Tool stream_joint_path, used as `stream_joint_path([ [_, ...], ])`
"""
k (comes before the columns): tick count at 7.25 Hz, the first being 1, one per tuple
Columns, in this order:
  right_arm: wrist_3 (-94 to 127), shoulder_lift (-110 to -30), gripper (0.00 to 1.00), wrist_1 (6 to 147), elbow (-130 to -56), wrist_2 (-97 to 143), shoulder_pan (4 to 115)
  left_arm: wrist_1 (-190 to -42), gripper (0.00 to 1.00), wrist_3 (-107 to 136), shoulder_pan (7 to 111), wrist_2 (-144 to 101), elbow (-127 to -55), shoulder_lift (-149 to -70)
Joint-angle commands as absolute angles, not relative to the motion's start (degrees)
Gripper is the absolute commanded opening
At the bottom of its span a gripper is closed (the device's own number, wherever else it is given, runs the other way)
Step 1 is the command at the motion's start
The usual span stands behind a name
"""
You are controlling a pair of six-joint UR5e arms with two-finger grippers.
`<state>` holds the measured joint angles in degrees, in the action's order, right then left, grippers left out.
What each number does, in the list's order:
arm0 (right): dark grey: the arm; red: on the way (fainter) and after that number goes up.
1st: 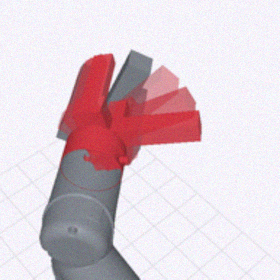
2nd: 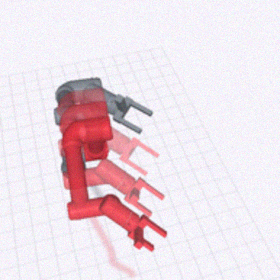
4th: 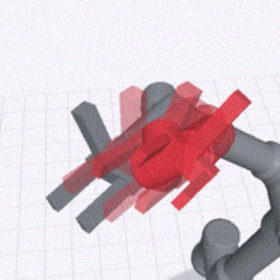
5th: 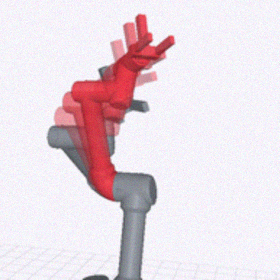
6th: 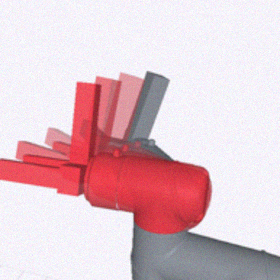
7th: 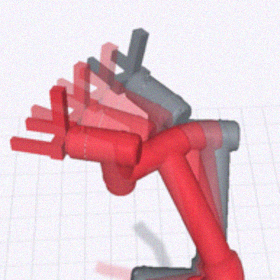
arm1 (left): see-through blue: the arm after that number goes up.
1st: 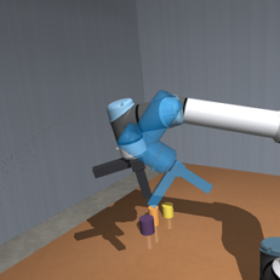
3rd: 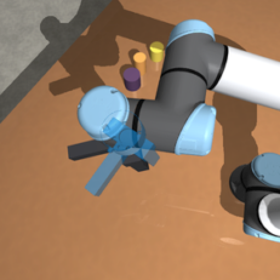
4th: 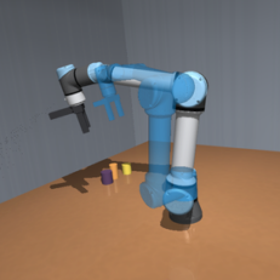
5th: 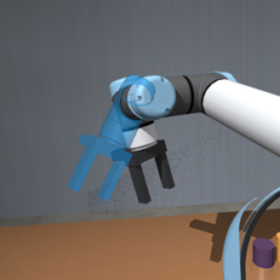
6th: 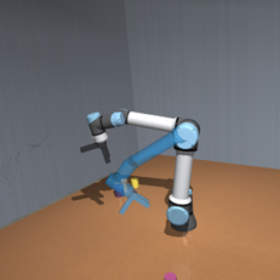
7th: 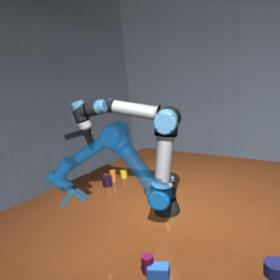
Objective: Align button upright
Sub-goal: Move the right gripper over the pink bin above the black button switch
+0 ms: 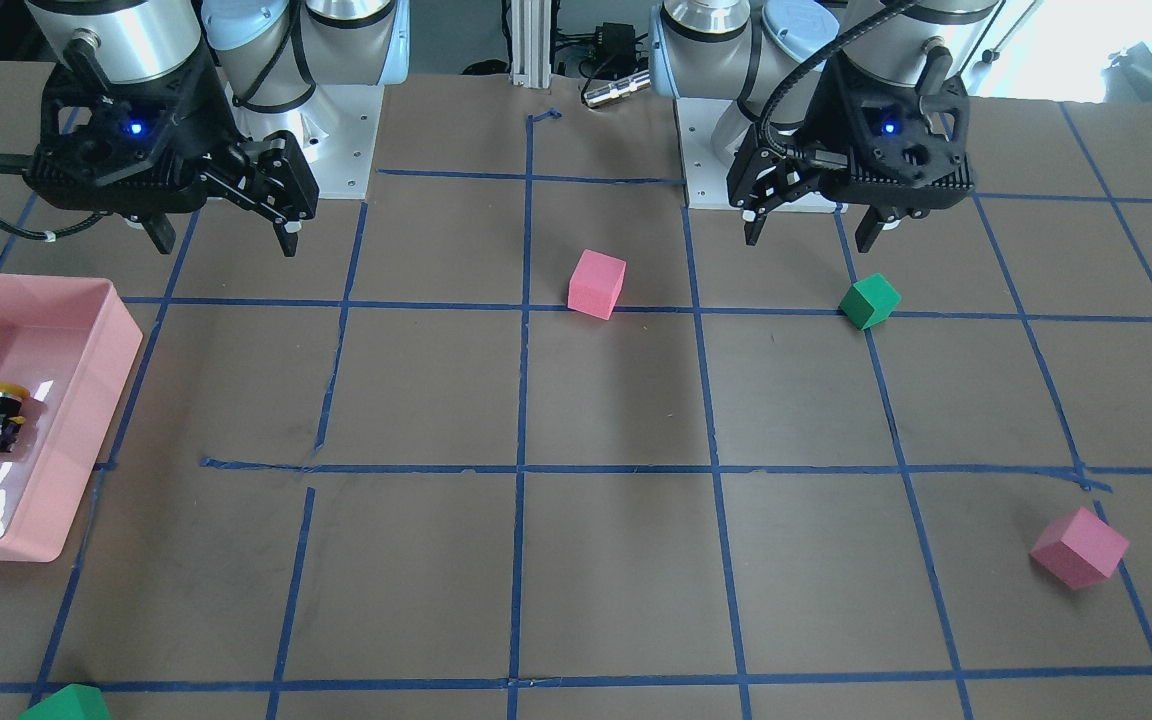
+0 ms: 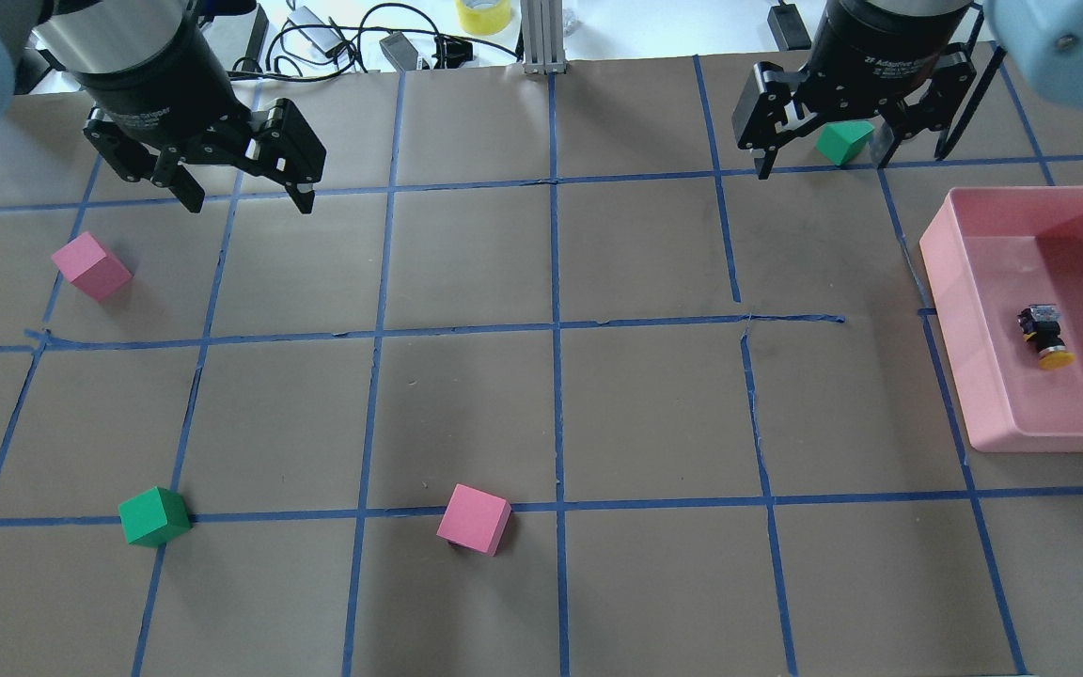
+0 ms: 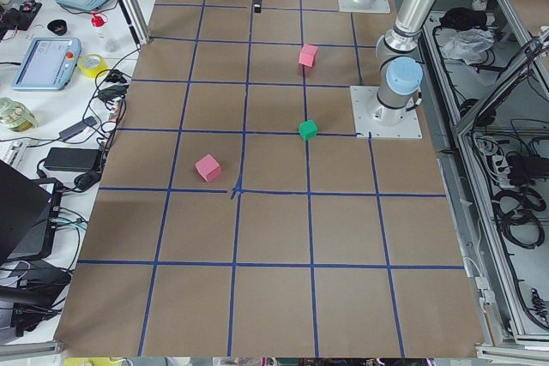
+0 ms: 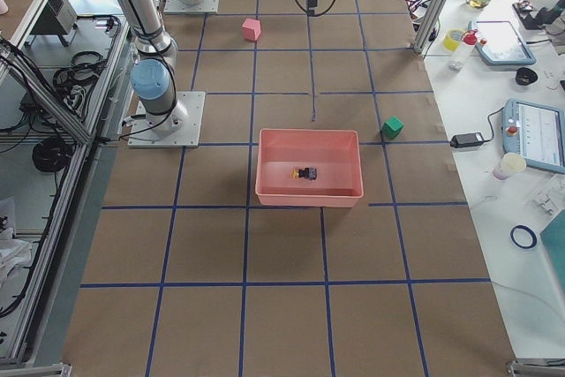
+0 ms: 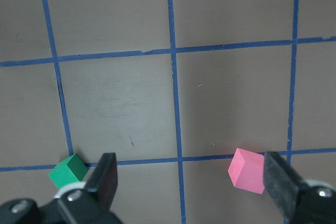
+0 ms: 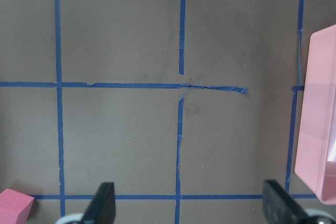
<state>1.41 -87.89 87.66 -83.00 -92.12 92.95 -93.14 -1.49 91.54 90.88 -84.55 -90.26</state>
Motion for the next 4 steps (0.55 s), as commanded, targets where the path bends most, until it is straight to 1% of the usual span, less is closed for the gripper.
stream_joint_path([
  [1, 1.4, -87.7, 1.0, 87.8, -83.1, -92.4, 92.7, -92.5, 1.0, -1.2, 91.3, 90.9, -84.6, -90.2],
  [4, 1.4, -87.2, 1.0, 87.5, -83.1, -91.5, 90.4, -92.5, 1.0, -1.1, 91.0, 90.8, -84.6, -90.3],
])
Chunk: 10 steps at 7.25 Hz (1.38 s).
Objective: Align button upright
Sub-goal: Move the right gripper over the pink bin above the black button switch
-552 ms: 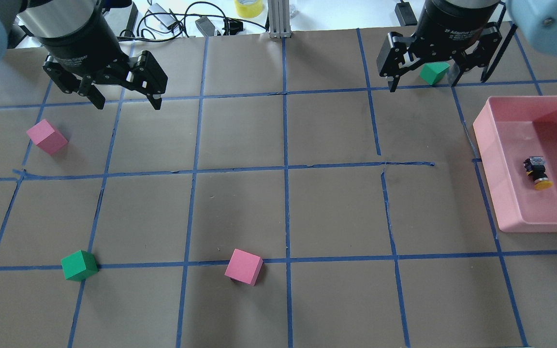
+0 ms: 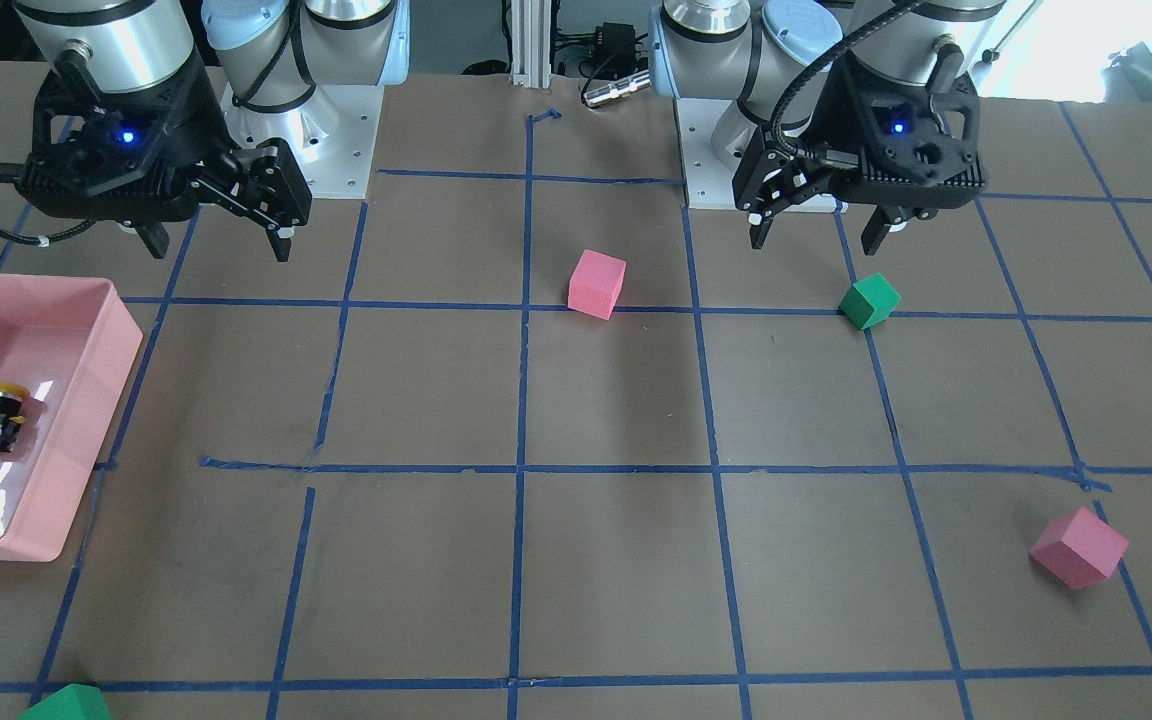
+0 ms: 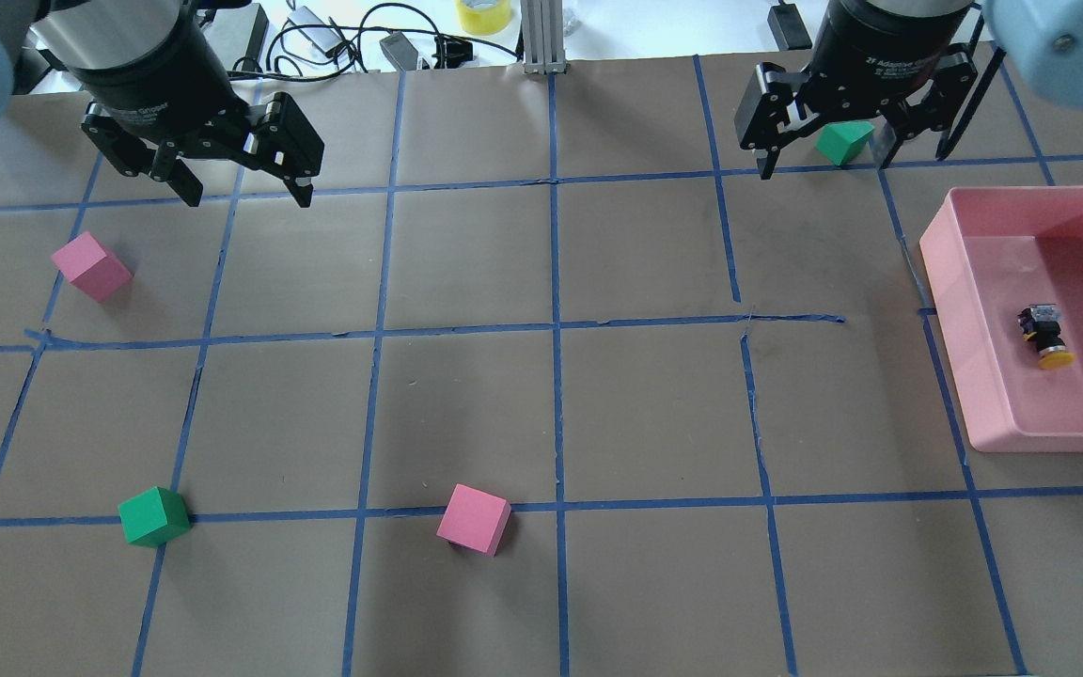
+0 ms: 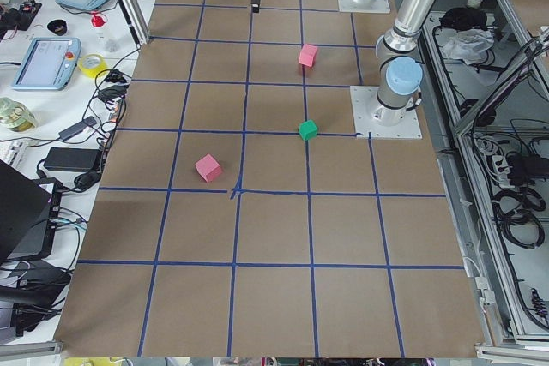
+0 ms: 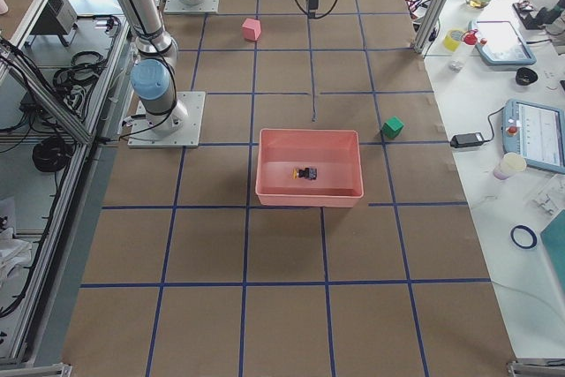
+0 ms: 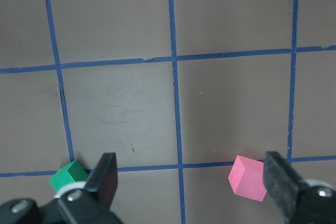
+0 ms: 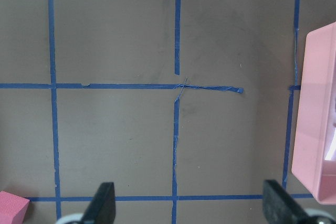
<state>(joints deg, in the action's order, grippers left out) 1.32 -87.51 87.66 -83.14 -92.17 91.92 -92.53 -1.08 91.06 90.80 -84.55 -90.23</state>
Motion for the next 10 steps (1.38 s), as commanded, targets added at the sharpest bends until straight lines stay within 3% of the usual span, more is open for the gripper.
stream_joint_path([
  [1, 0.4, -87.2, 1.0, 87.6, -83.1, -88.9, 86.3, -92.5, 1.0, -1.1, 91.0, 90.8, -84.6, -90.3],
  [4, -13.3, -84.6, 1.0, 88.2, -83.8, -88.9, 71.3, -92.5, 1.0, -1.1, 91.0, 90.8, -84.6, -90.3],
  [6, -23.3, -79.5, 1.0, 97.5, -86.4, -89.7, 62.3, -92.5, 1.0, -1.1, 91.0, 90.8, -84.6, -90.3],
  [9, -30.8, -76.9, 1.0, 120.9, -102.0, -89.0, 53.4, -92.5, 1.0, -1.0, 91.0, 90.8, -84.6, -90.3],
  [10, -30.7, -75.1, 1.0, 124.5, -104.0, -88.7, 53.1, -92.5, 1.0, -0.4, 90.9, 90.8, -84.6, -90.2],
])
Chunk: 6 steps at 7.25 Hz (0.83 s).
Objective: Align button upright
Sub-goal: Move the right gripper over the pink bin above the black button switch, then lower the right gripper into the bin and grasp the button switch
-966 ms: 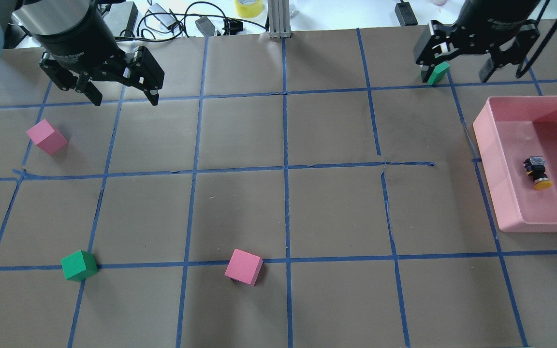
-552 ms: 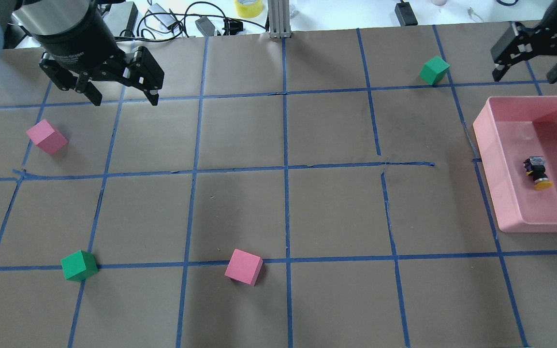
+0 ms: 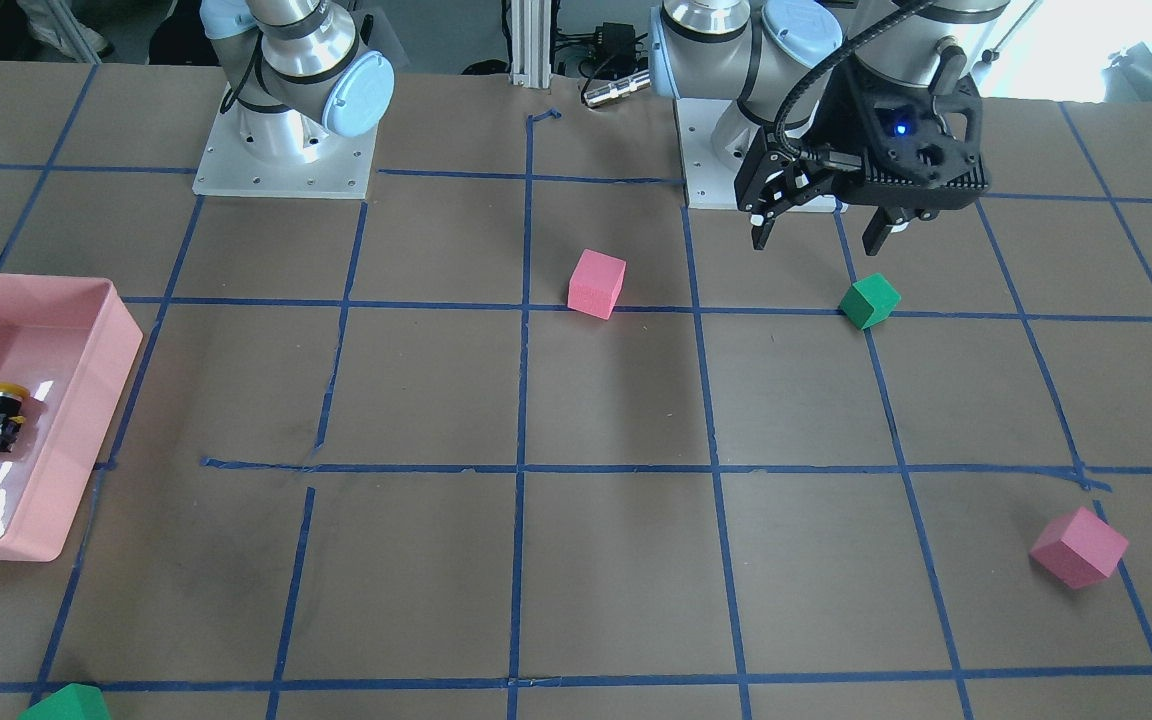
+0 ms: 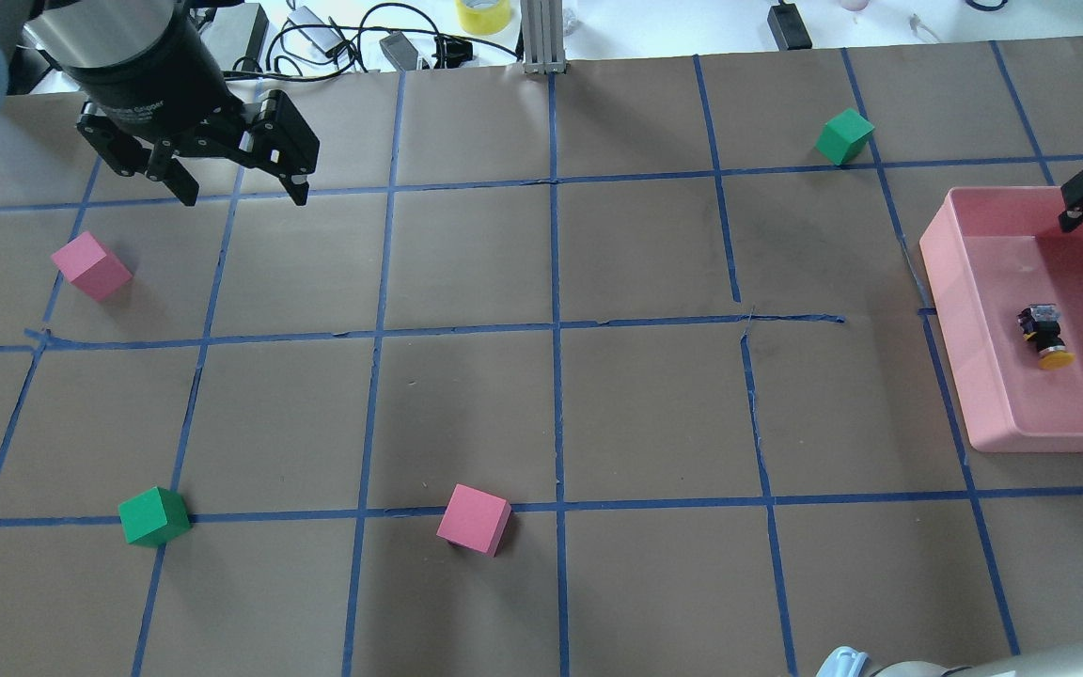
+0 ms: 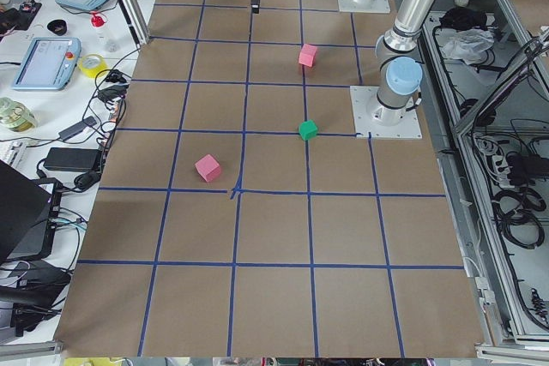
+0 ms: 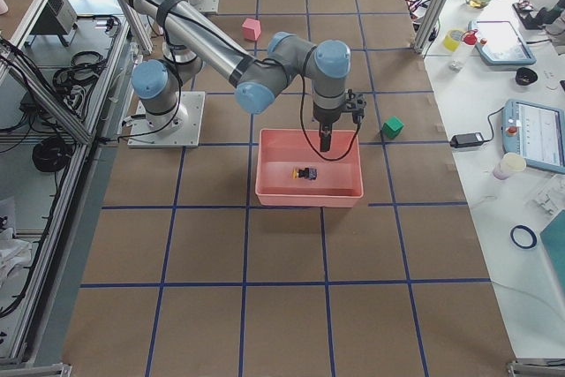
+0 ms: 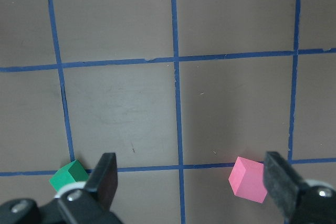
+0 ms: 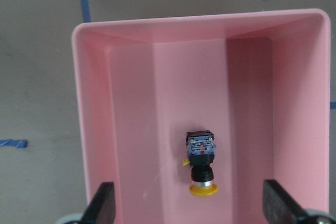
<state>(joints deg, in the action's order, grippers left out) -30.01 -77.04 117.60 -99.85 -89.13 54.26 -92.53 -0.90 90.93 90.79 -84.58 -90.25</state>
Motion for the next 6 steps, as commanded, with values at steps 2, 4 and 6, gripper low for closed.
stream_joint_path([
  [2, -30.4, -70.3, 1.0, 127.8, -104.7, -88.6, 53.1, -92.5, 1.0, 1.0, 91.0, 90.8, -84.6, -90.2],
  [4, -30.3, -67.9, 1.0, 131.1, -104.9, -88.7, 53.1, -92.5, 1.0, 0.7, 91.0, 90.8, -84.6, -90.2],
  [6, -30.4, -67.7, 1.0, 131.3, -105.7, -88.7, 53.1, -92.5, 1.0, 0.4, 91.0, 90.8, -84.6, -90.2],
])
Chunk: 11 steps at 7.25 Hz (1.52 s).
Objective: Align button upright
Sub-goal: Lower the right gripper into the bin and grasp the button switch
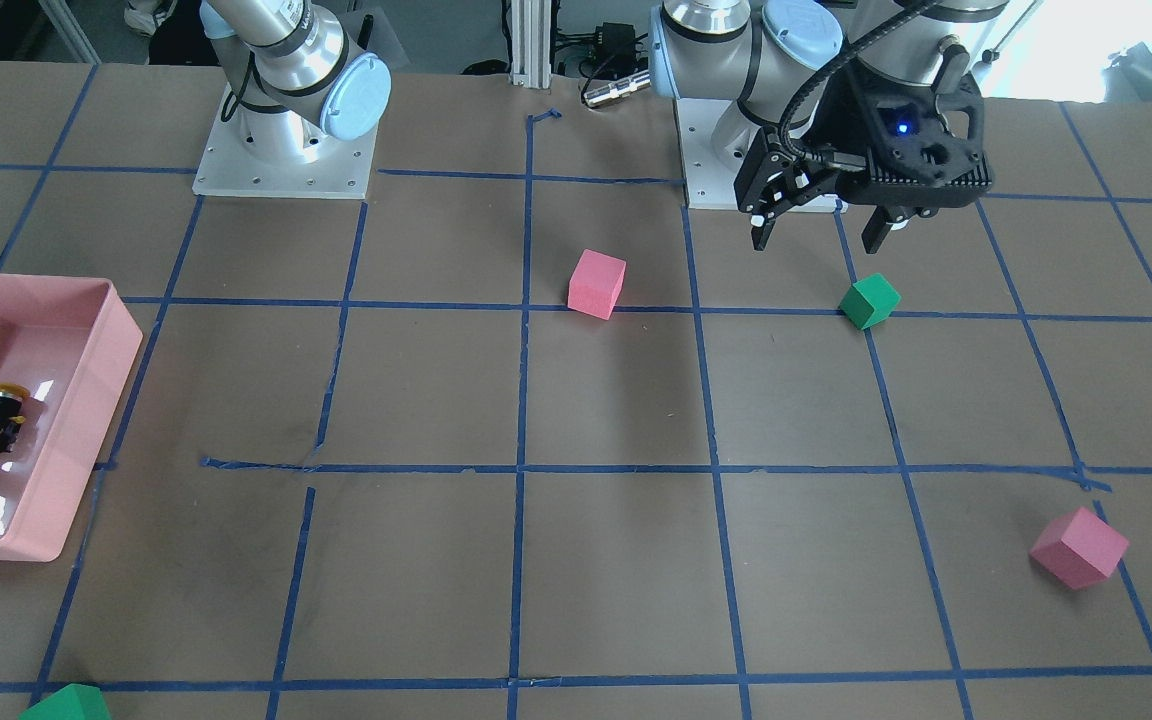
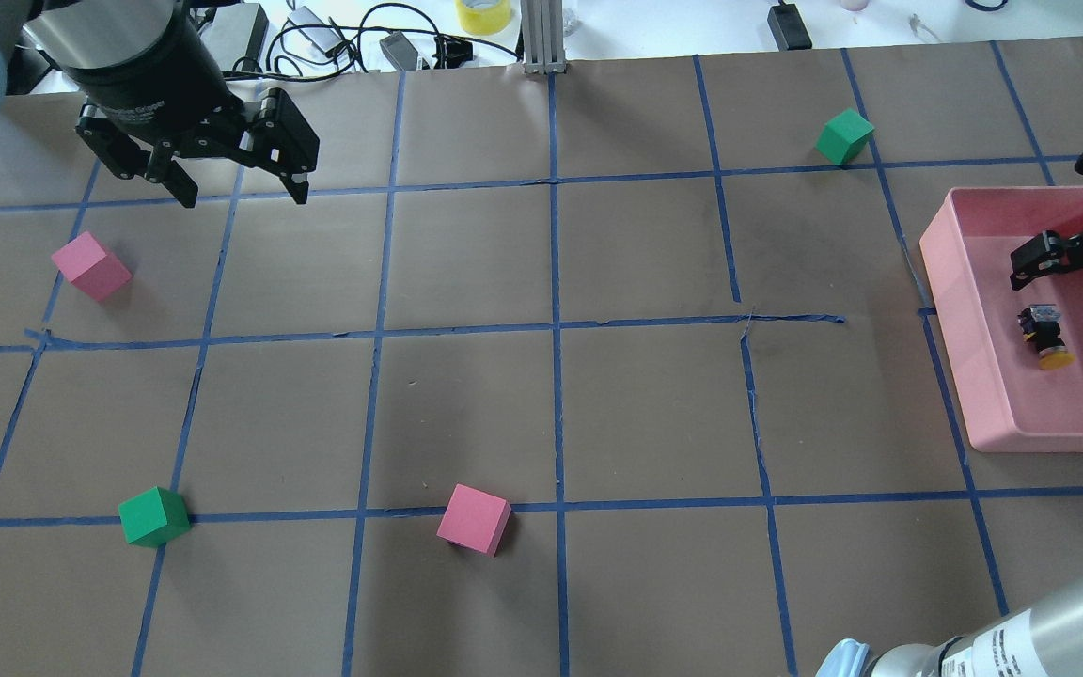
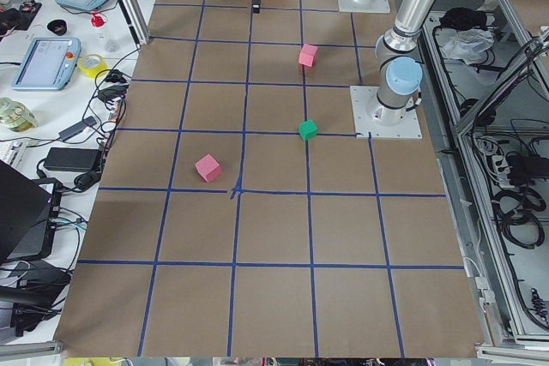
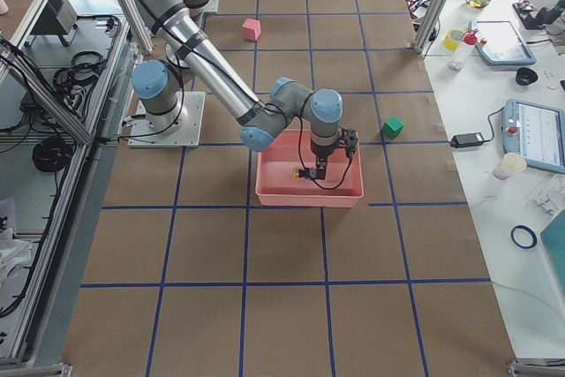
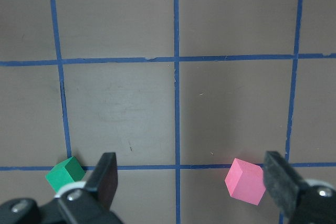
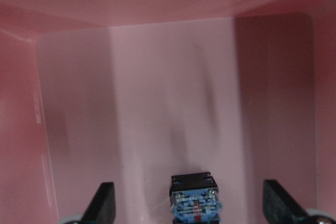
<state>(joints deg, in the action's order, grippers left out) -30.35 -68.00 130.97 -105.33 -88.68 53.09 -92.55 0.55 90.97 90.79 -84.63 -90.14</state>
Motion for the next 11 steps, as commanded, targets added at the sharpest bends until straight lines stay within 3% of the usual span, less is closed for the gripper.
stream_joint_path([
  [1, -30.7, -67.3, 1.0, 131.3, -106.1, -88.8, 53.1, -92.5, 1.0, 0.4, 91.0, 90.8, -84.6, -90.2],
  [11, -31.6, -67.2, 1.0, 131.8, -108.8, -89.7, 53.1, -92.5, 1.0, 0.6, 91.0, 90.8, -84.6, -90.1],
])
